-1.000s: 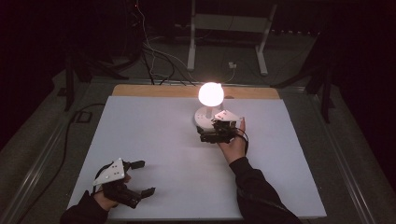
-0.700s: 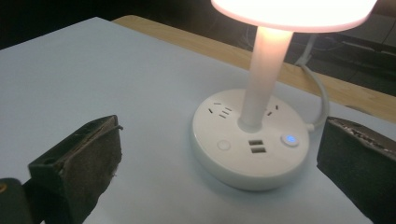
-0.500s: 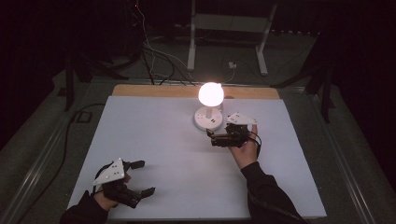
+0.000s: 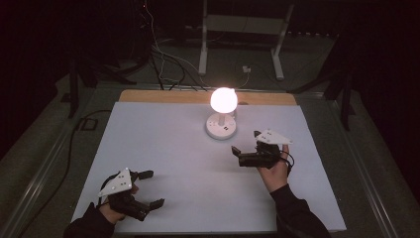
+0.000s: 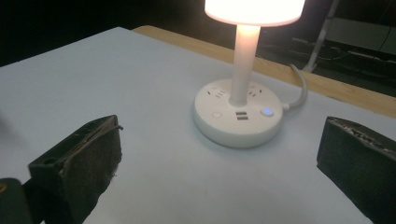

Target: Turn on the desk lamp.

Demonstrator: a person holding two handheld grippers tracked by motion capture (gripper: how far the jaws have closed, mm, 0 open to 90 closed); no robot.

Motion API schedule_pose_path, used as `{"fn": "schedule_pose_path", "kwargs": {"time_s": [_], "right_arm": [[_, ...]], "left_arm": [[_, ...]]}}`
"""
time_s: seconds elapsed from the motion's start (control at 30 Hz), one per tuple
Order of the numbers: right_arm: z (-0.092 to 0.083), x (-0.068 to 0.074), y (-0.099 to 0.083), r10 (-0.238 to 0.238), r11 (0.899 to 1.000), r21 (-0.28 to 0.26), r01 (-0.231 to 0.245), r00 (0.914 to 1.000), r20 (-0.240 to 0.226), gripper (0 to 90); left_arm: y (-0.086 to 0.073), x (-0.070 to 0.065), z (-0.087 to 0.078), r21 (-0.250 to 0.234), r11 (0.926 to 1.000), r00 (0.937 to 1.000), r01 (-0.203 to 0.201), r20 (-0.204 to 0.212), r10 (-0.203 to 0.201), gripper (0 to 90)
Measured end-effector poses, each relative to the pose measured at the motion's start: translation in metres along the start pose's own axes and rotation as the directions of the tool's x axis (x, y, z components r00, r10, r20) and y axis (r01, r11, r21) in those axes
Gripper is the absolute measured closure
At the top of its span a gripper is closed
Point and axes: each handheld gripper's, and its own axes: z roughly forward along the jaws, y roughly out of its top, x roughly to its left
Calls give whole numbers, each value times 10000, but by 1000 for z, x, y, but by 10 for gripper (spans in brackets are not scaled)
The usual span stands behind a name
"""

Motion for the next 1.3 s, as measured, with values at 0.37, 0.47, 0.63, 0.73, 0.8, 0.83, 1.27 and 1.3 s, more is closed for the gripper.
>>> {"fn": "schedule_pose_path", "kwargs": {"time_s": [0.37, 0.47, 0.63, 0.73, 0.8, 0.83, 1.27, 1.3], "right_arm": [[-26, -5, -28, -60, 9985, 545, 65, 9999, -93, 0], [-34, -4, -36, -102, 9978, 653, 103, 9999, -12, 0], [-46, -7, -50, -142, 9973, 721, 144, 9999, -25, 0], [-54, -8, -58, -74, 9966, 816, 70, 10000, 40, 0], [-59, -10, -62, -42, 9958, 918, 31, 9999, 120, 0], [-61, -11, -65, -14, 9955, 943, -2, 9999, 170, 0], [-86, -26, -93, 282, 9870, 1564, -378, 9976, 632, 0], [-88, -27, -94, 285, 9859, 1625, -395, 9972, 698, 0]], "left_arm": [[0, 0, 0, 0, 10000, 10000, -10, -9, 10, 3], [0, 0, 0, 10, 10000, 10000, -13, -3, 13, 3], [0, 0, 0, 13, 10000, 10000, -57, 3, 57, 3], [0, -1, 0, 7, 10000, 10000, -42, 5, 42, 3], [0, -1, 0, 11, 10000, 10000, -45, 7, 45, 3], [0, -1, 0, 13, 10000, 10000, -44, 7, 44, 3], [0, -1, 0, 63, 9999, 10000, -93, 24, 93, 3], [0, -1, 0, 61, 9999, 10000, -83, 27, 83, 3]]}}
